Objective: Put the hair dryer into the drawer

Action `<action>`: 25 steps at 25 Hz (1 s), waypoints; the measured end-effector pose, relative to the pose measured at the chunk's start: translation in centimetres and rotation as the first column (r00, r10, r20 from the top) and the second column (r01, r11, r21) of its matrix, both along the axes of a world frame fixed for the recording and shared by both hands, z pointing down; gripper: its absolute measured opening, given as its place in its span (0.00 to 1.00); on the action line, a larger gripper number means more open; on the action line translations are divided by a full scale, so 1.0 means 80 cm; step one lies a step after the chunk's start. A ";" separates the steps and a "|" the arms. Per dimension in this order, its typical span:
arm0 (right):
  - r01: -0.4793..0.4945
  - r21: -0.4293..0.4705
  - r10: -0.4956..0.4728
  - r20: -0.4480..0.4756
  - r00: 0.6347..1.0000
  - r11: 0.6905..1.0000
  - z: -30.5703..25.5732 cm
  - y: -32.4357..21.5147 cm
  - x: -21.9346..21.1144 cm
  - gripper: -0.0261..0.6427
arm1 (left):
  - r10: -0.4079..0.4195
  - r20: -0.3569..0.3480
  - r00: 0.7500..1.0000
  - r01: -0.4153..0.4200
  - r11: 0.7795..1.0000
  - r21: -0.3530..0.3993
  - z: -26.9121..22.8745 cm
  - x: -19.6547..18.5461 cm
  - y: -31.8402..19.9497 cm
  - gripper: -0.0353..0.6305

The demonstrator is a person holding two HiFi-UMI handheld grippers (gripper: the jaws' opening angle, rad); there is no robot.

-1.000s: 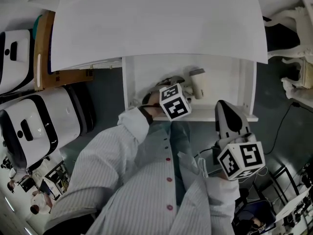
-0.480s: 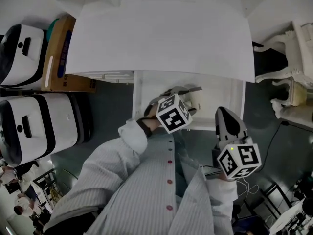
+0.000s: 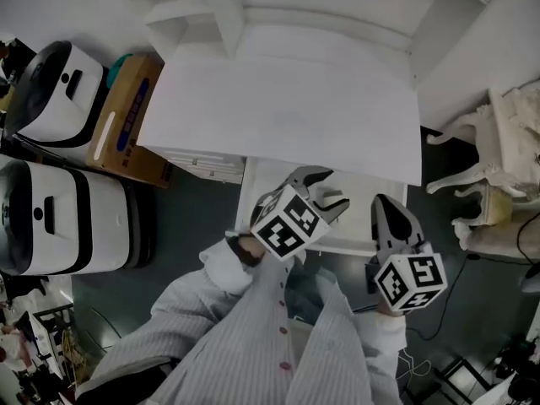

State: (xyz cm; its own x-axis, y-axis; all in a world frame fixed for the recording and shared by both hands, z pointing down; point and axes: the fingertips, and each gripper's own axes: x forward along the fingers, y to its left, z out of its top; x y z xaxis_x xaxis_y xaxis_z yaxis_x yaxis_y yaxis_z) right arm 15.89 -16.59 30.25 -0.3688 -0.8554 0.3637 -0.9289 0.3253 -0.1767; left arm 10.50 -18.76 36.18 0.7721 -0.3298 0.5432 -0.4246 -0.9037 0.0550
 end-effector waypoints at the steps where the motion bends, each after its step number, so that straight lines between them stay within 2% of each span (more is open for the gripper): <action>1: 0.014 0.018 -0.014 -0.005 1.000 1.000 -0.009 -0.002 -0.003 0.06 | -0.010 -0.037 0.999 0.011 1.000 0.015 -0.018 0.000 -0.001 0.44; 4: 0.047 0.074 -0.046 -0.019 0.999 0.996 -0.036 -0.006 -0.011 0.06 | -0.037 -0.147 0.988 0.047 0.997 0.064 -0.071 -0.005 -0.003 0.38; 7: 0.081 0.135 -0.081 -0.007 0.997 0.987 -0.064 -0.008 -0.023 0.06 | -0.053 -0.270 0.961 0.081 0.992 0.094 -0.121 -0.014 -0.001 0.32; 11: 0.101 0.216 -0.118 0.067 0.991 0.971 -0.099 -0.005 -0.033 0.06 | -0.042 -0.387 0.921 0.110 0.982 0.154 -0.173 -0.022 0.007 0.13; 13: 0.103 0.245 -0.125 0.077 0.989 0.964 -0.112 -0.005 -0.035 0.06 | -0.041 -0.408 0.912 0.125 0.976 0.181 -0.189 -0.024 0.009 0.08; 17: 0.116 0.272 -0.138 0.060 0.989 0.955 -0.128 -0.006 -0.038 0.06 | -0.030 -0.423 0.906 0.119 0.975 0.185 -0.206 -0.022 0.011 0.07; 25: 0.144 0.266 -0.167 0.065 0.984 0.953 -0.137 0.000 -0.041 0.06 | -0.030 -0.419 0.908 0.119 0.975 0.189 -0.218 -0.019 0.012 0.07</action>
State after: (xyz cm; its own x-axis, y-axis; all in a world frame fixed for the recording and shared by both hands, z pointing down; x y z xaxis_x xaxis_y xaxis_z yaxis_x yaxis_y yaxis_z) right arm 12.57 -16.57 19.33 -0.5245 -0.8457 0.0980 -0.8484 0.5095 -0.1434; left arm 8.97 -17.78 18.73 0.8801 -0.4647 0.0969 -0.4710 -0.8804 0.0556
